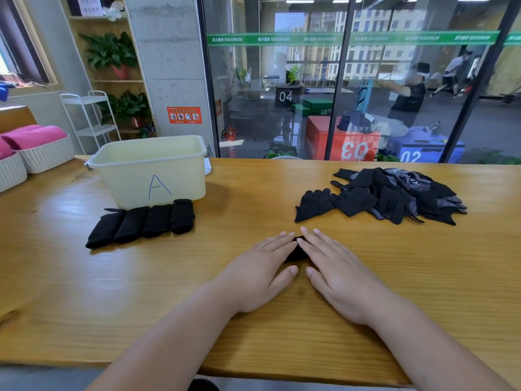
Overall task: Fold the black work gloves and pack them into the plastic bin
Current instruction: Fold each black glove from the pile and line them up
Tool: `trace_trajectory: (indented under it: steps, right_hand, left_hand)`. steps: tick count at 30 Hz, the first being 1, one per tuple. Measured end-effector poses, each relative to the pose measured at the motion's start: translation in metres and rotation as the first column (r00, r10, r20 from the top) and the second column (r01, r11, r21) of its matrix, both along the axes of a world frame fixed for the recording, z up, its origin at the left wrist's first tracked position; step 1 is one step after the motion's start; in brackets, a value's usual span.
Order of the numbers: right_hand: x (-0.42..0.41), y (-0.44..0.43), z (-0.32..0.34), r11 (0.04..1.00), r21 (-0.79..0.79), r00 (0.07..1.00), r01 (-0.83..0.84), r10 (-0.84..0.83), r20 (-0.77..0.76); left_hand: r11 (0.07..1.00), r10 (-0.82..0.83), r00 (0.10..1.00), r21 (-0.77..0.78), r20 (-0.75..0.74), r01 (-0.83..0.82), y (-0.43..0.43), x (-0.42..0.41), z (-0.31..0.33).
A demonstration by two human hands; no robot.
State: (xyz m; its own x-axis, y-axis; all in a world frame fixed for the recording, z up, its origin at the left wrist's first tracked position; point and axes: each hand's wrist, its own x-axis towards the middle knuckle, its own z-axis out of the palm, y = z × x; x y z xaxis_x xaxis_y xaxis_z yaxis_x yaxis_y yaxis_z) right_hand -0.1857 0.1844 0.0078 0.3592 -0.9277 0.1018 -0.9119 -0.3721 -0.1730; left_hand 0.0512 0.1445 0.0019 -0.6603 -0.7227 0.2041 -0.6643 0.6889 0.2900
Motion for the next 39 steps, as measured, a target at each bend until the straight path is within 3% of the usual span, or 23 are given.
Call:
trace_trajectory:
  steps: [5,9,21,29,39]
  right_hand:
    - [0.006,-0.006,0.004,0.998,-0.052,0.999,-0.022,0.025,0.041]
    - [0.026,-0.011,0.012,0.996,-0.088,1.0,-0.029,0.029,-0.008]
    - [0.123,-0.059,0.019,0.996,-0.083,0.996,-0.023,0.016,-0.085]
    - [0.172,-0.093,0.011,0.995,-0.084,0.995,0.045,-0.053,-0.089]
    - [0.223,-0.133,0.005,0.992,0.017,0.991,0.121,-0.12,-0.055]
  left_hand:
    - [0.995,0.098,0.992,-0.012,-0.083,-0.1,-0.006,0.016,0.005]
    - [0.977,0.206,0.971,0.081,-0.12,-0.197,-0.015,0.03,0.011]
    - [0.884,0.465,0.885,-0.051,-0.011,-0.464,-0.038,0.115,0.013]
    - [0.702,0.679,0.731,-0.225,-0.075,-0.676,-0.05,0.151,0.001]
    - [0.61,0.788,0.615,-0.114,-0.014,-0.784,-0.055,0.151,-0.008]
